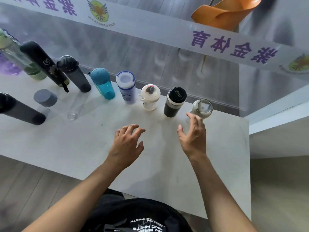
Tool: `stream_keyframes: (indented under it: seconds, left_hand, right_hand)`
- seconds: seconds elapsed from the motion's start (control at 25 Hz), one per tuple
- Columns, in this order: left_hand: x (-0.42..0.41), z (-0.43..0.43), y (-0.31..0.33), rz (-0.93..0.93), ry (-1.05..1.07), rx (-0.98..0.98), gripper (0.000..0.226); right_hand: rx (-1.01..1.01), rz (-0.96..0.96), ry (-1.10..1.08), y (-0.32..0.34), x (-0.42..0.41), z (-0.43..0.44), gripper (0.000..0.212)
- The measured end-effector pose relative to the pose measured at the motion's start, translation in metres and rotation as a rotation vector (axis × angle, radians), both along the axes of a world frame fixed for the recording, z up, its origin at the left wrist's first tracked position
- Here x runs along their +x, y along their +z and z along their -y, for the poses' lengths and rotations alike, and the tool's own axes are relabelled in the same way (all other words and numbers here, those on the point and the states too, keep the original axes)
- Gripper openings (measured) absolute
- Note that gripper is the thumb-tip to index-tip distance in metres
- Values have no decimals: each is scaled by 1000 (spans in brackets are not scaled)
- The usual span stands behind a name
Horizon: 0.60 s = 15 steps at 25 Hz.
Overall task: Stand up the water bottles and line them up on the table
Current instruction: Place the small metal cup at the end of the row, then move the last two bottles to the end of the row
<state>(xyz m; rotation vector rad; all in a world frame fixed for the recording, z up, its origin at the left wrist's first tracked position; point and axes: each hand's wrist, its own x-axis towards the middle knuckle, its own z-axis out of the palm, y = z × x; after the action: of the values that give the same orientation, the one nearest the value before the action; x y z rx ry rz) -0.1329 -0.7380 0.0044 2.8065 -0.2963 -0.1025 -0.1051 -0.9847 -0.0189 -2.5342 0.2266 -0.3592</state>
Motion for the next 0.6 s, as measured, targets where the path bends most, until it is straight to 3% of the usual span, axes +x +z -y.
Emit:
stream_keyframes:
  seconds: [0.6]
  left_hand:
    - [-14, -270, 20, 68, 123, -33, 42]
  right_hand:
    - [-16, -94, 286, 8, -2, -309, 46]
